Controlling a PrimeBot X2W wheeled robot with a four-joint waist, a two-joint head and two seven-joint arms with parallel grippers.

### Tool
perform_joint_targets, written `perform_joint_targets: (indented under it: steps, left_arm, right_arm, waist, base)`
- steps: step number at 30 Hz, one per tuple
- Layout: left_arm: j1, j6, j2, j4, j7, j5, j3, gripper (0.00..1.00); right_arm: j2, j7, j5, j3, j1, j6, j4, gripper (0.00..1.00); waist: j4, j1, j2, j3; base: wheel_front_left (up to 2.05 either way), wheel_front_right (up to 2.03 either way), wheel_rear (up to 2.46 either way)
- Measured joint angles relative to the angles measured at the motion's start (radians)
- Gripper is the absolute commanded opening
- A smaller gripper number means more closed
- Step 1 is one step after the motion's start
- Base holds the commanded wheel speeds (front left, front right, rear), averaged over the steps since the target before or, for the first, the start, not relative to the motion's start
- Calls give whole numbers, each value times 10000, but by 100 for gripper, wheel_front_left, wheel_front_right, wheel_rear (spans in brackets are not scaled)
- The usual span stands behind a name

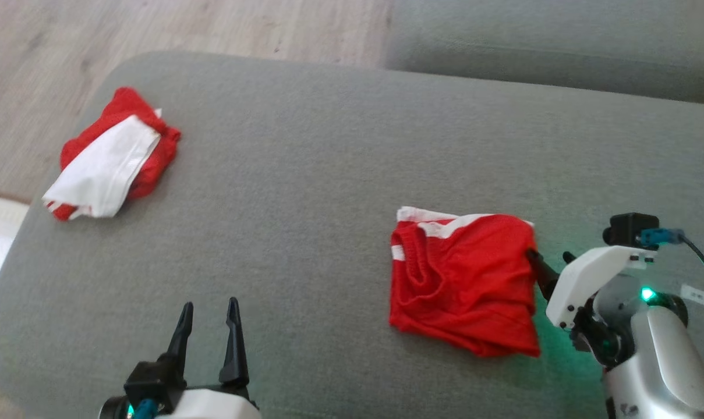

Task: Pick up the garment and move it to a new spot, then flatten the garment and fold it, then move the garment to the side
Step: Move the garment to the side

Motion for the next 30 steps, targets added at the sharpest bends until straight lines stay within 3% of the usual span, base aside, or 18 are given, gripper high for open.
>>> perform_joint_targets:
  steps: [6,7,8,9,10,19,30]
  left_arm:
    - [-35,-163,-163,36,0,198,119,100]
    - [-35,-165,-182,50,0,253,132,100]
    - [-35,-240,-232,56,0,320,163,100]
    - [-36,-249,-249,54,0,376,163,100]
    - [-41,-270,-274,54,0,405,163,100]
    - [-525,-520,-430,15,-10,756,73,100]
    - [-1621,-677,-328,-153,209,1266,-44,100]
  right_arm:
    - [2,293,201,-52,-374,0,1126,100]
    - [-2,290,197,-63,-381,0,1220,85]
    - [-23,288,184,-73,-501,0,1325,47]
    - [-29,280,190,-69,-596,0,1386,17]
    - [-31,236,194,-71,-679,0,1448,0]
    - [-27,-625,-343,-157,-1221,10,1457,0]
    - [-890,-1218,-428,-865,-1990,8,472,0]
  waist:
    - [524,0,0,366]
    - [581,0,0,418]
    - [649,-1,0,507]
    - [652,-1,0,551]
    - [627,-1,0,589]
    - [-398,0,0,957]
    - [-3010,0,0,1728]
  base:
    - [0,0,0]
    - [0,0,0]
    - [0,0,0]
    - [0,0,0]
    - [0,0,0]
    - [0,0,0]
    - [0,0,0]
